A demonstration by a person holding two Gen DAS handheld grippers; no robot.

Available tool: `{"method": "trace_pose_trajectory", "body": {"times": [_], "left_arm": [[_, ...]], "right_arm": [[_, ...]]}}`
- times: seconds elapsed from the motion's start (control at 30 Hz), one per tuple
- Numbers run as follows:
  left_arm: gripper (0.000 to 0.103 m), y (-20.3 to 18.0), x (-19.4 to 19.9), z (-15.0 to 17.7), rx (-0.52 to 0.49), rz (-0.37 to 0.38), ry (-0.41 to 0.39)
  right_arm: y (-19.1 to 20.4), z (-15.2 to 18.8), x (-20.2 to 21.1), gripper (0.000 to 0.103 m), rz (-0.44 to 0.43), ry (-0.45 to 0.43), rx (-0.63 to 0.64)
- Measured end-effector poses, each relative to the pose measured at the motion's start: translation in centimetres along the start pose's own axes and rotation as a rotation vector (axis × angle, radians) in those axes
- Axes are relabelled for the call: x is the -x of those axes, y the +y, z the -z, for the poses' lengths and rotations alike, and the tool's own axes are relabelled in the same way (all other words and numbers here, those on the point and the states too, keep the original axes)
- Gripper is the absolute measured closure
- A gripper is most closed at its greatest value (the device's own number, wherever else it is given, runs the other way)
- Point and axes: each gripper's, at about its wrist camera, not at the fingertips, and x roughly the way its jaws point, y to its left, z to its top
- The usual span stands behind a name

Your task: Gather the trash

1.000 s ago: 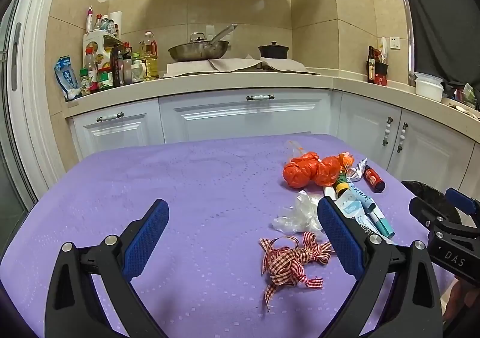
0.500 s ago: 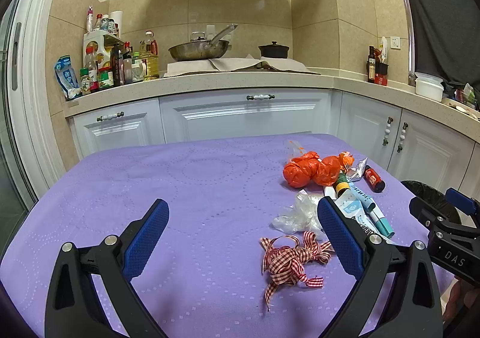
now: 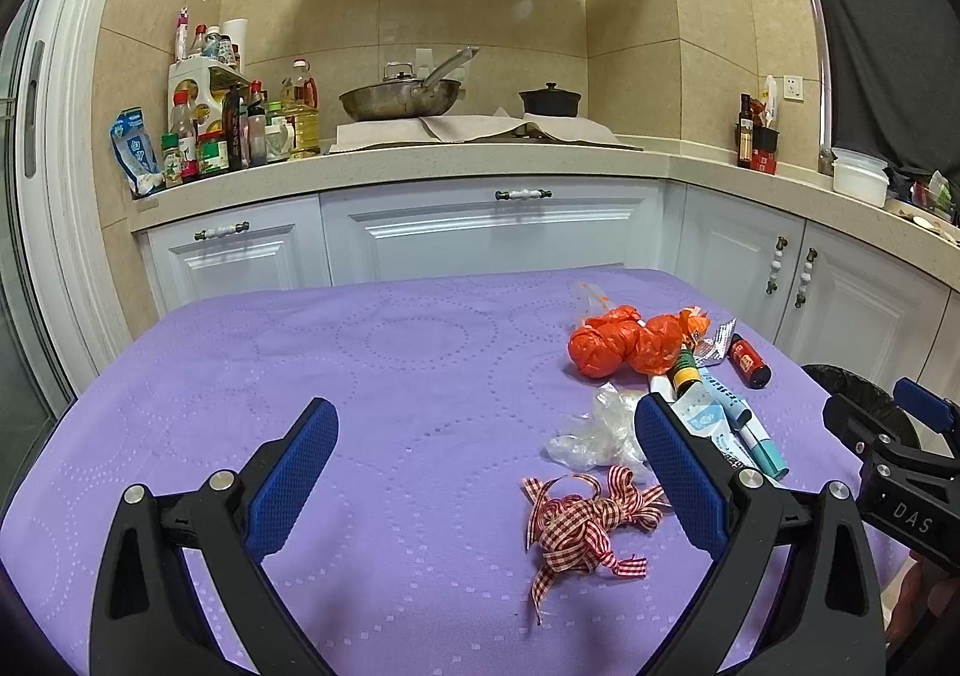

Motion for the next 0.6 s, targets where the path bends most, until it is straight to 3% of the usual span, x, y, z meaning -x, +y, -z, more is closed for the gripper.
{"method": "trace_pose_trajectory", "body": {"times": [0.4, 0.6], "left_arm": [[0.007, -0.4, 0.2, 1.3, 0.002, -0.001, 0.002], [0.007, 0.3, 0.0, -0.2, 0.008, 0.001, 0.008]], "right_arm": [[-0.1, 0.0, -0.1, 0.012, -0.001, 0.002, -0.001], [0.0, 0.0, -0.2, 0.012, -0.001, 0.001, -0.001]]}}
